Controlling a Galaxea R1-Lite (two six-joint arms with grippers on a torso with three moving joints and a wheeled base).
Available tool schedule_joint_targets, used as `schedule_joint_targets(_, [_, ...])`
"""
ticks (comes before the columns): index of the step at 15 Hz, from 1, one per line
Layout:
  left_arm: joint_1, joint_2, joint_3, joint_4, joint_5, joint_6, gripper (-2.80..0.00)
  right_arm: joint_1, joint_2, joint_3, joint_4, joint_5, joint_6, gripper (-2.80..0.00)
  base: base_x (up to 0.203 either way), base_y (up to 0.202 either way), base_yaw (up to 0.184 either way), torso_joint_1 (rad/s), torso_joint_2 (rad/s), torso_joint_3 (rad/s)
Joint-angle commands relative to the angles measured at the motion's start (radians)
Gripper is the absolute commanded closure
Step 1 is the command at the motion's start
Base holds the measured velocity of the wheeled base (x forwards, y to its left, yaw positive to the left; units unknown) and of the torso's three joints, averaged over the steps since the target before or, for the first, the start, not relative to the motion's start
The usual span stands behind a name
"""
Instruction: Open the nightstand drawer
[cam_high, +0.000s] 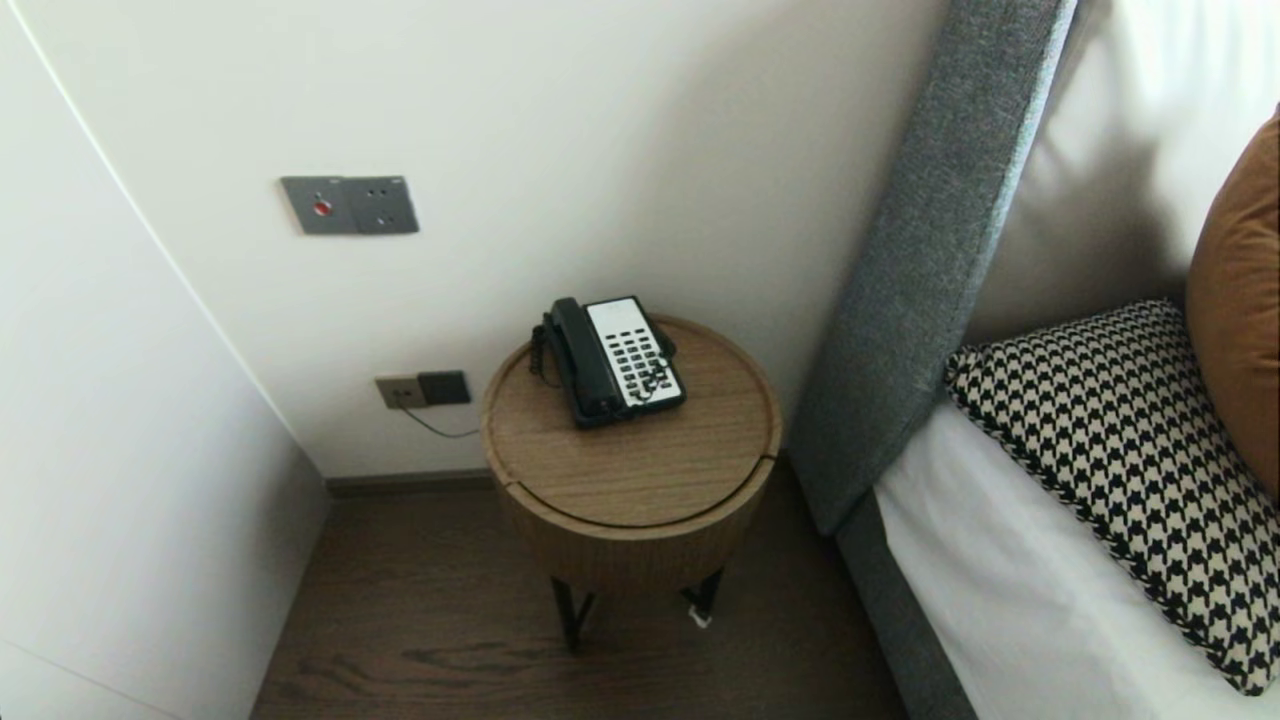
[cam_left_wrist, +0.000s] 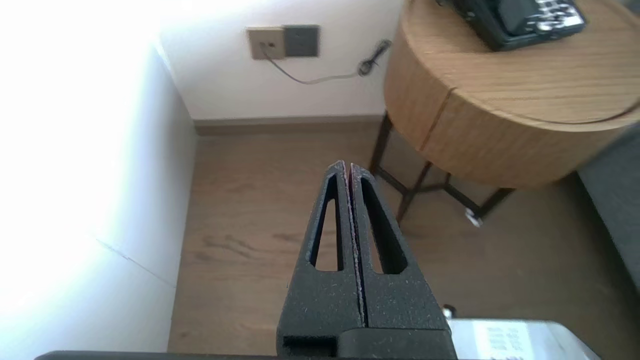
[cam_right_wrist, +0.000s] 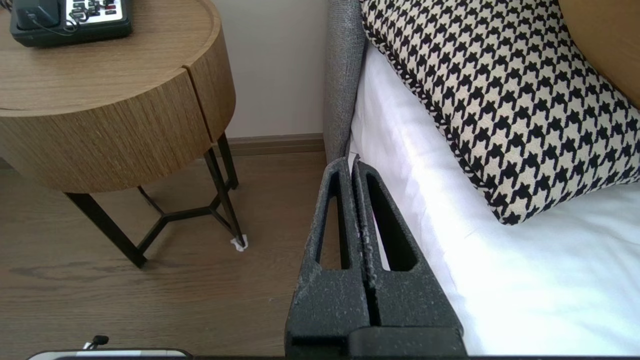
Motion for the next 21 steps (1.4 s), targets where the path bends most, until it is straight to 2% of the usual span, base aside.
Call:
schedule_joint_targets(1, [-0.044, 0.223, -0.090, 0.003, 0.001, 0.001, 0.00, 0.000, 0.002, 0.000, 0.000, 0.000, 0.000, 0.00, 0.000, 0.000, 0.000, 0.000, 0.00, 0.000])
schedule_joint_targets(6, [-0.227, 0.633, -0.337, 0.018, -0.003, 0.002, 0.00, 0.000, 0.002, 0.000, 0.000, 0.000, 0.000, 0.00, 0.000, 0.000, 0.000, 0.000, 0.00, 0.000])
schedule_joint_targets(9, [-0.329, 0.852, -0.438, 0.019, -0.004, -0.004, 0.00, 0.001, 0.002, 0.000, 0.000, 0.000, -0.001, 0.00, 0.000, 0.000, 0.000, 0.000, 0.00, 0.000])
schedule_joint_targets(13, [-0.477, 1.143, -0.593, 0.011, 0.012, -0.044, 0.00, 0.000, 0.002, 0.000, 0.000, 0.000, 0.000, 0.00, 0.000, 0.000, 0.000, 0.000, 0.00, 0.000])
schedule_joint_targets(17, [-0.548, 1.391, -0.738, -0.025, 0.050, -0.061, 0.00, 0.000, 0.002, 0.000, 0.000, 0.000, 0.000, 0.00, 0.000, 0.000, 0.000, 0.000, 0.00, 0.000])
schedule_joint_targets(21, [-0.587, 1.584, -0.818, -0.147, 0.089, -0.062, 0.00, 0.000, 0.002, 0.000, 0.000, 0.000, -0.001, 0.00, 0.000, 0.000, 0.000, 0.000, 0.00, 0.000])
